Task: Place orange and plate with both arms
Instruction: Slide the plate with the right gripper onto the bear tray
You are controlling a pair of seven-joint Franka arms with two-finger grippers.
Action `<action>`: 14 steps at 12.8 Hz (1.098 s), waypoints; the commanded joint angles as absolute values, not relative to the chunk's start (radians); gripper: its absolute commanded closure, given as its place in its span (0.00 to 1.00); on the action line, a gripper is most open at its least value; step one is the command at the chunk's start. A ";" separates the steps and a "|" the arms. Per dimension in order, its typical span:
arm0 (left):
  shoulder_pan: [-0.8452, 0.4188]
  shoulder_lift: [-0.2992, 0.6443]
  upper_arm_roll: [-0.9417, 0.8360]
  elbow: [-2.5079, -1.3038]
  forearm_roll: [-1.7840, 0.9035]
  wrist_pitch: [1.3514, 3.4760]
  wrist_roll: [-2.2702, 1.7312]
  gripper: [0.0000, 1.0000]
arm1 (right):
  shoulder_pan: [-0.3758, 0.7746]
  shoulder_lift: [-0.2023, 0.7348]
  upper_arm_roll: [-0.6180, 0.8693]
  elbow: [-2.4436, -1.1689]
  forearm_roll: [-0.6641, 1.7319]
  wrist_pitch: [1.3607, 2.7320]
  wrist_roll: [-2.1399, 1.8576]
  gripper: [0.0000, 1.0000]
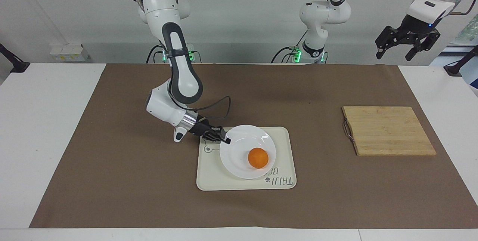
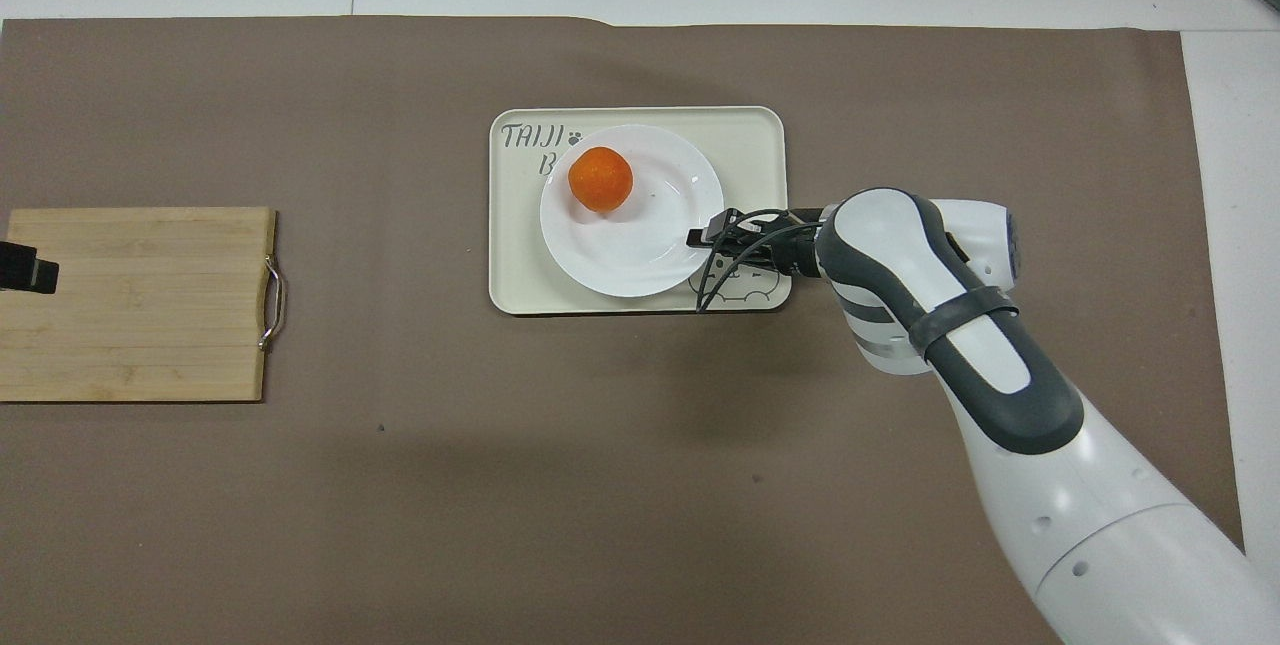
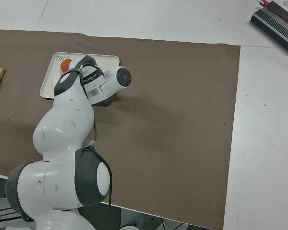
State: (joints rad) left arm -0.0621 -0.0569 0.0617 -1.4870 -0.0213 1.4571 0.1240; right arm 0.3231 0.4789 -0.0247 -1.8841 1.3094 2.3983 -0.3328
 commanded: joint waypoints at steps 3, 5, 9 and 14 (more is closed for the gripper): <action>-0.078 -0.077 0.078 -1.511 -0.029 1.463 0.126 0.00 | 0.327 0.462 -0.032 -1.868 1.263 2.441 -0.265 0.00; -0.078 -0.077 0.078 -1.511 -0.029 1.463 0.126 0.00 | 0.293 0.448 -0.031 -1.835 1.134 2.434 -0.262 0.00; -0.078 -0.077 0.078 -1.511 -0.029 1.463 0.126 0.00 | 0.279 0.430 -0.055 -1.801 0.927 2.430 -0.261 0.00; -0.078 -0.077 0.078 -1.511 -0.029 1.463 0.126 0.00 | 0.210 0.332 -0.077 -1.801 0.565 2.392 -0.261 0.00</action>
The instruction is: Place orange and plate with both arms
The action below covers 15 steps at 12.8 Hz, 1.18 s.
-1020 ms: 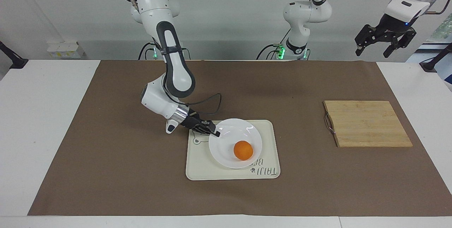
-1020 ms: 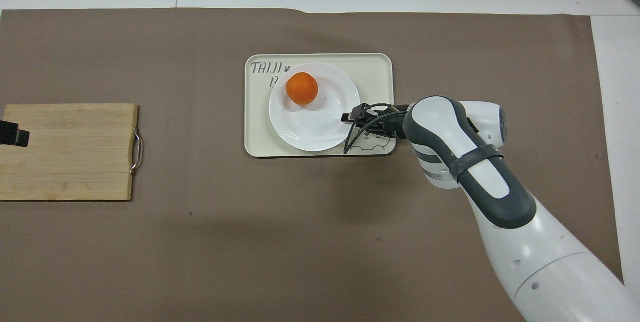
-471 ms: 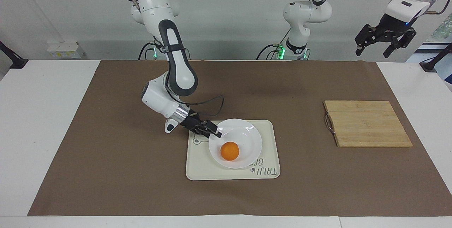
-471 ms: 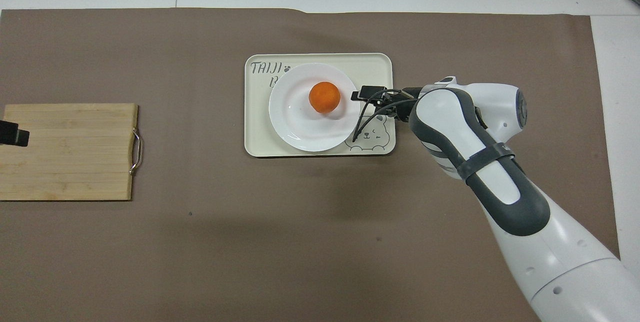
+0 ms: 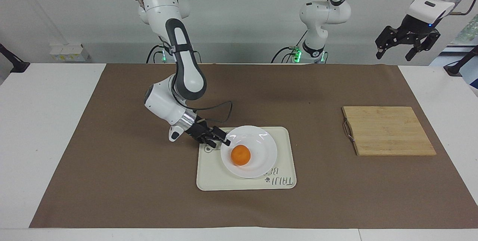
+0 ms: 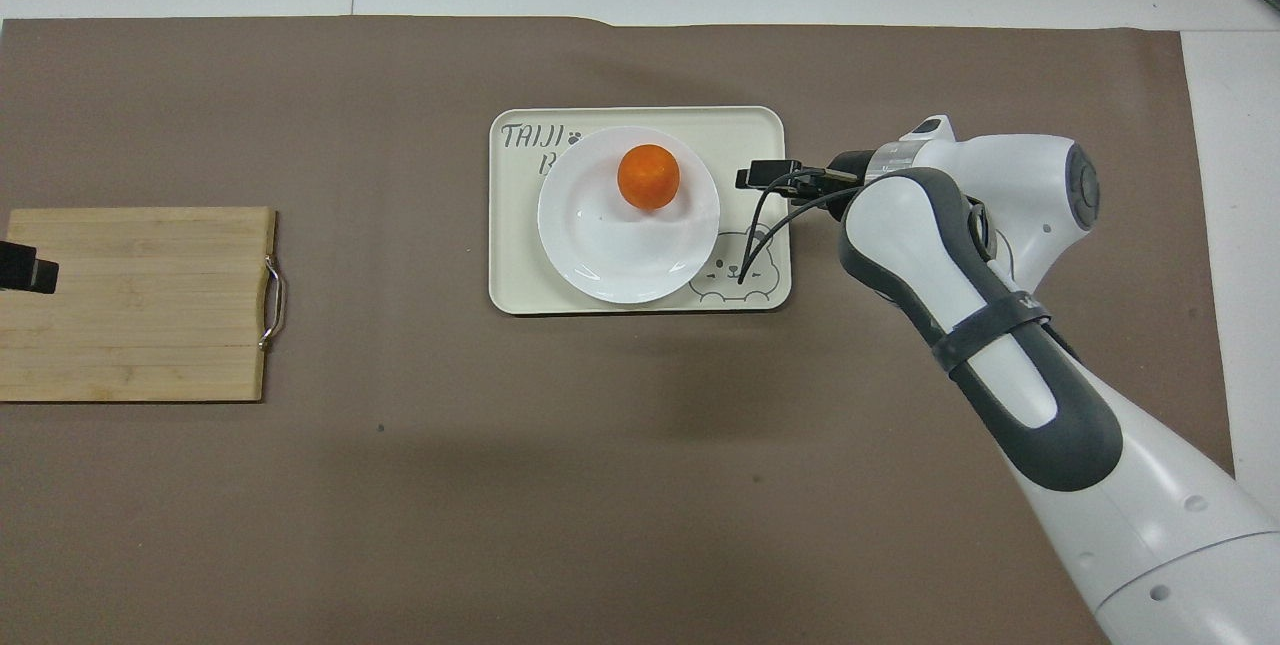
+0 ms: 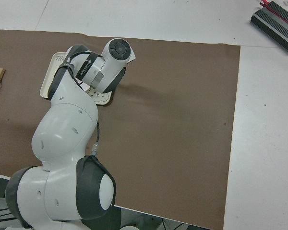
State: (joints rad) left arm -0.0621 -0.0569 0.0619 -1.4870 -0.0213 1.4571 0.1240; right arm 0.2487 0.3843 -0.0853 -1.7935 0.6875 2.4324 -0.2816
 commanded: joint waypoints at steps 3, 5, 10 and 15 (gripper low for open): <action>-0.078 -0.077 0.078 -1.511 -0.029 1.463 0.126 0.00 | 0.196 0.272 -0.129 -1.786 0.315 2.294 -0.247 0.00; -0.078 -0.077 0.078 -1.511 -0.029 1.463 0.126 0.00 | 0.196 0.249 -0.176 -1.754 0.214 2.199 -0.223 0.00; -0.078 -0.077 0.078 -1.511 -0.029 1.463 0.126 0.00 | 0.196 0.236 -0.209 -1.583 0.034 1.910 -0.102 0.00; -0.078 -0.077 0.078 -1.511 -0.029 1.463 0.126 0.00 | 0.196 0.115 -0.209 -1.575 -0.017 1.769 -0.037 0.00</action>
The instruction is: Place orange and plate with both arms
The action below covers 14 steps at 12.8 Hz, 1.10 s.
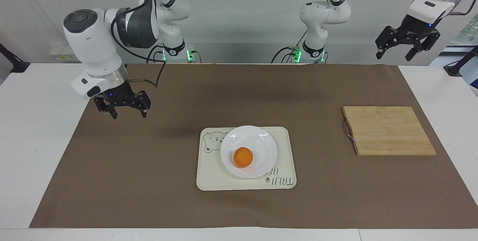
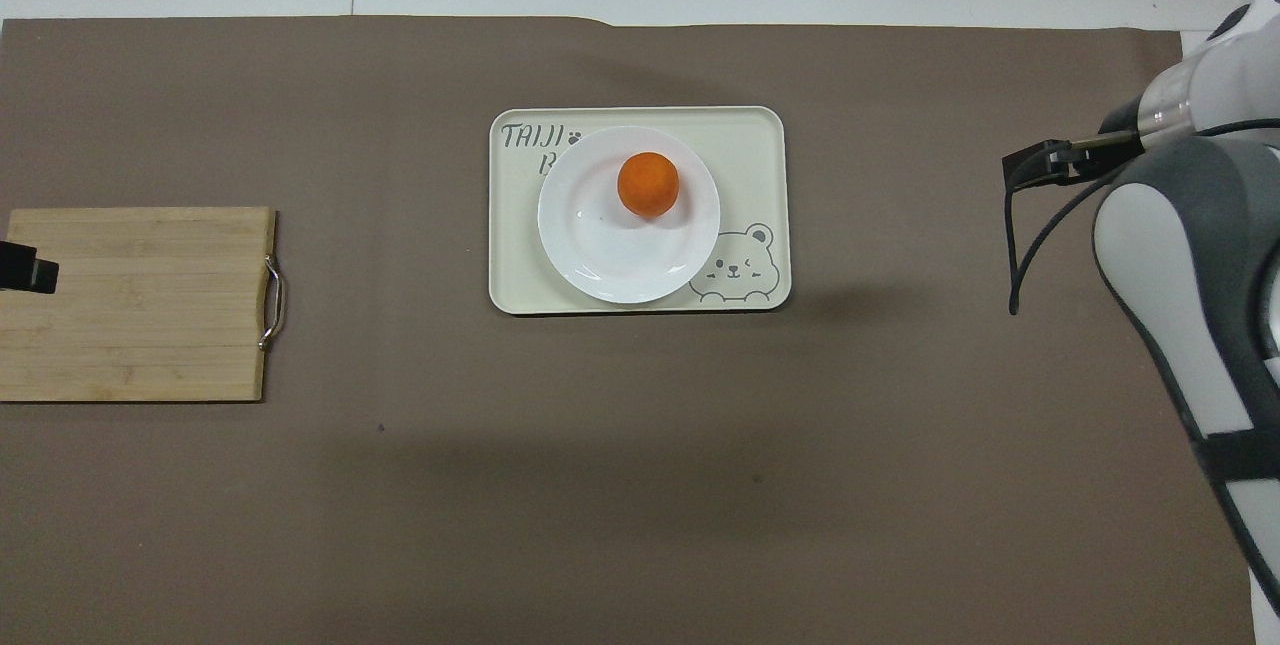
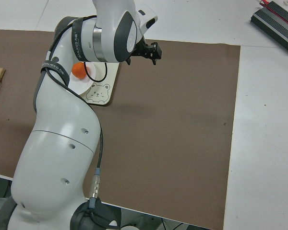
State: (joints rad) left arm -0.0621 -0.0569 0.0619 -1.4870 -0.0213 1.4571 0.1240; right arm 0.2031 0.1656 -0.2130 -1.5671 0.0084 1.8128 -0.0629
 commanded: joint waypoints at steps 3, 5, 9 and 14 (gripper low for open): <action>-0.078 -0.077 0.078 -1.511 -0.029 1.463 0.126 0.00 | 0.186 0.014 -0.206 -1.585 -0.018 1.680 -0.043 0.00; -0.080 -0.077 0.078 -1.511 -0.029 1.463 0.126 0.00 | 0.175 -0.040 -0.206 -1.615 -0.017 1.643 -0.048 0.00; -0.078 -0.077 0.078 -1.511 -0.029 1.463 0.126 0.00 | 0.175 -0.113 -0.204 -1.727 -0.017 1.692 -0.035 0.00; -0.078 -0.077 0.078 -1.511 -0.029 1.463 0.126 0.00 | 0.170 -0.115 -0.206 -1.689 0.003 1.641 -0.031 0.00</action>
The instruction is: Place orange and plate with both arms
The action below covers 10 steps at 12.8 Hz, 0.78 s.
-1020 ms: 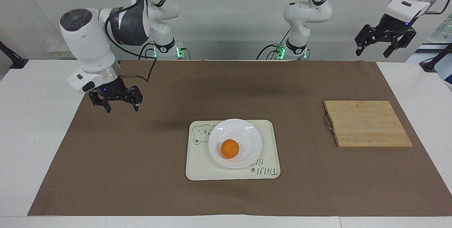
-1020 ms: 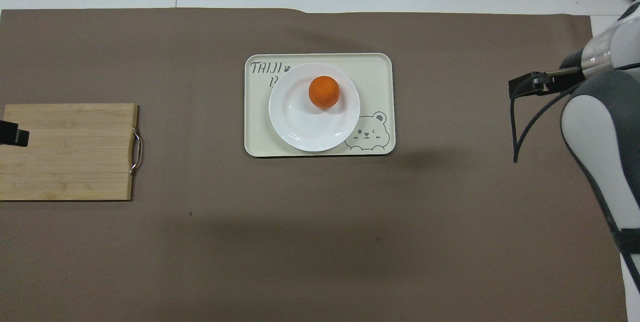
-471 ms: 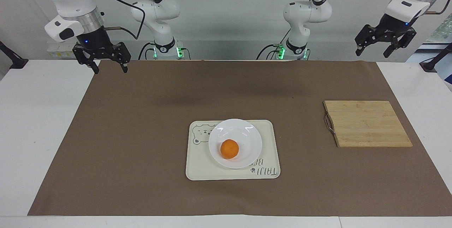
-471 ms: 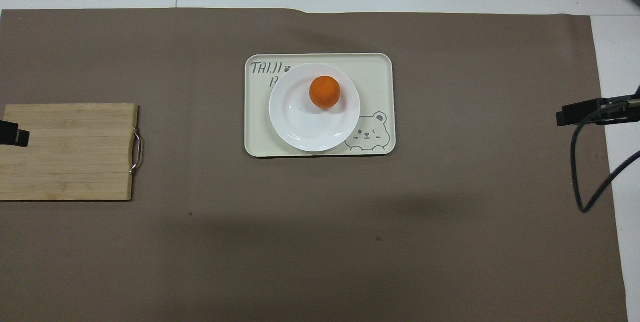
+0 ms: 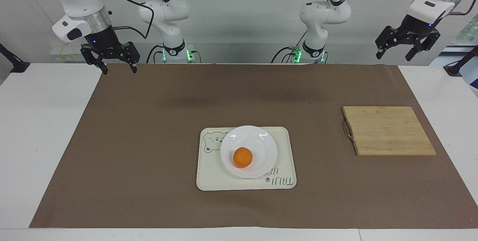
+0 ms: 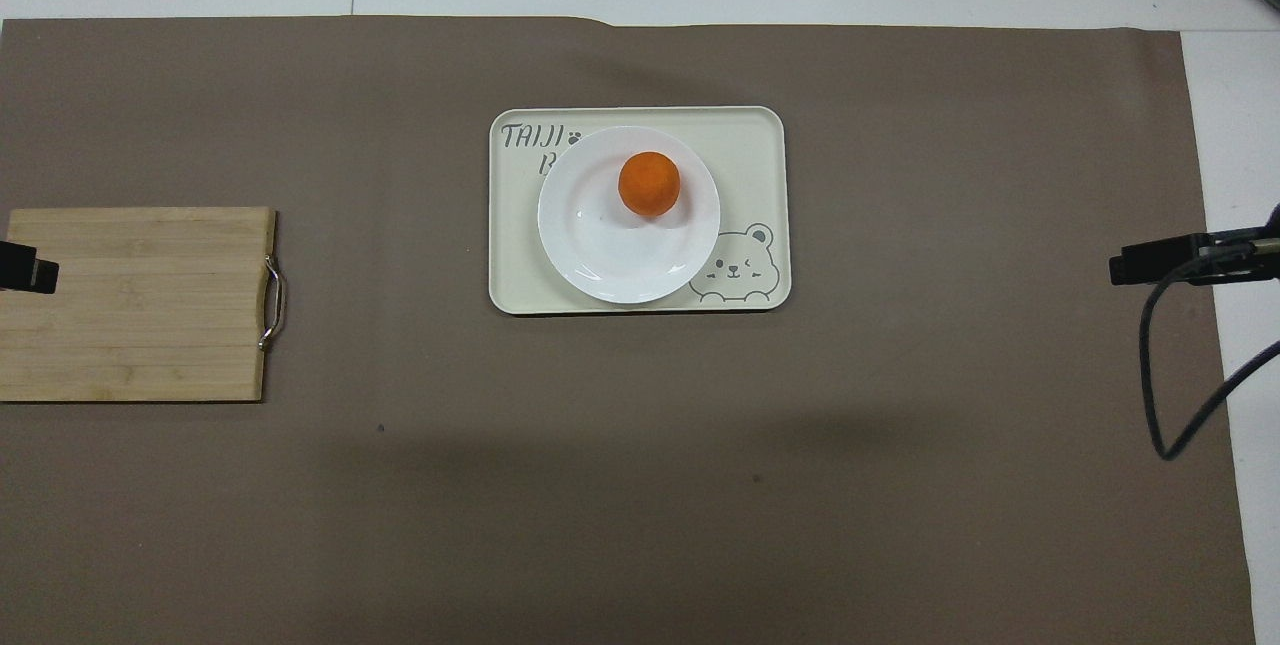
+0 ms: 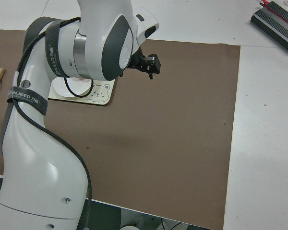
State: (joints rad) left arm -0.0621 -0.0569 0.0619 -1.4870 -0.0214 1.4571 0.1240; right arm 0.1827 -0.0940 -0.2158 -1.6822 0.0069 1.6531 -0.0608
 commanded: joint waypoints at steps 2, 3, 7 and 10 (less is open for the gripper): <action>-0.078 -0.077 0.078 -1.511 -0.029 1.463 0.126 0.00 | 0.170 -0.101 -0.204 -1.674 0.005 1.638 0.004 0.00; -0.078 -0.077 0.078 -1.511 -0.029 1.463 0.126 0.00 | 0.166 -0.075 -0.204 -1.620 0.000 1.616 0.005 0.00; -0.078 -0.077 0.078 -1.511 -0.029 1.463 0.126 0.00 | 0.172 -0.043 -0.202 -1.563 -0.005 1.563 0.008 0.00; -0.078 -0.077 0.078 -1.511 -0.029 1.463 0.126 0.00 | 0.175 -0.051 -0.202 -1.578 -0.006 1.563 0.008 0.00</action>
State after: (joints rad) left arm -0.0621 -0.0569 0.0619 -1.4870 -0.0214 1.4571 0.1240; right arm 0.1807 -0.0556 -0.2116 -1.5891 0.0069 1.5835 -0.0171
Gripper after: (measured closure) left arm 0.000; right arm 0.000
